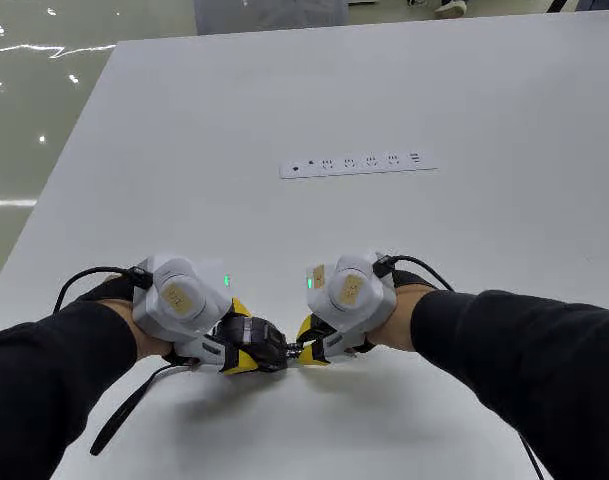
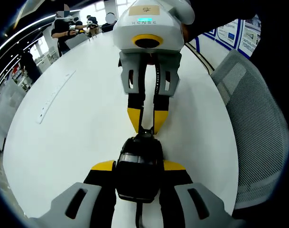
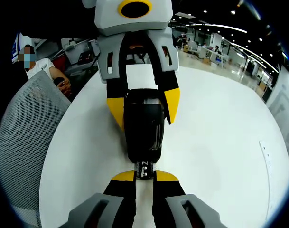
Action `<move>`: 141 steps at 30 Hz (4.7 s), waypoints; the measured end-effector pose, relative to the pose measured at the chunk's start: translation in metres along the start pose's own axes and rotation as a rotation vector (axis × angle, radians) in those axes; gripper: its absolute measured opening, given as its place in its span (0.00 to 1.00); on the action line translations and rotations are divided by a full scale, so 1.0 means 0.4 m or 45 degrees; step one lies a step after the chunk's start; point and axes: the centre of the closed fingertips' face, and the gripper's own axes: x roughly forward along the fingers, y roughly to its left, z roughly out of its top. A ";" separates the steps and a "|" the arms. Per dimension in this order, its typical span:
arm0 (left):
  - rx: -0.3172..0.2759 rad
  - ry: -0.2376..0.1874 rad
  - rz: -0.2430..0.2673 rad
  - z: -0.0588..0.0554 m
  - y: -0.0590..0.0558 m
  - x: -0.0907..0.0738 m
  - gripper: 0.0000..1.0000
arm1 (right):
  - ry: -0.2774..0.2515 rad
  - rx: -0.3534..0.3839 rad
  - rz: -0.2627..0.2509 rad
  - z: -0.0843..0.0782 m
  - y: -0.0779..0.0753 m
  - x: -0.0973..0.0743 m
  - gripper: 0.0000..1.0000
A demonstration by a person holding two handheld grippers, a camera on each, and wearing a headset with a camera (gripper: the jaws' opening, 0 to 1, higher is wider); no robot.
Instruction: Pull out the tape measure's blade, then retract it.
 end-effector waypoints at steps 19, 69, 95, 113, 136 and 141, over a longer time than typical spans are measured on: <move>-0.001 -0.011 0.004 -0.003 0.003 -0.005 0.29 | 0.037 0.026 -0.019 -0.001 -0.009 0.033 0.09; 0.003 -0.006 -0.004 -0.001 0.002 -0.003 0.29 | 0.101 0.075 -0.026 -0.053 -0.007 -0.008 0.09; 0.005 -0.001 -0.003 -0.002 0.003 0.000 0.29 | 0.121 0.082 -0.022 -0.089 -0.008 -0.038 0.09; 0.002 0.001 -0.002 -0.002 0.003 -0.001 0.29 | 0.132 0.074 -0.019 -0.106 -0.009 -0.050 0.09; 0.002 -0.002 0.000 -0.002 0.004 -0.003 0.29 | 0.142 0.080 -0.019 -0.124 -0.011 -0.065 0.09; 0.003 -0.003 0.000 -0.001 0.004 -0.002 0.29 | 0.141 0.085 -0.021 -0.128 -0.011 -0.068 0.09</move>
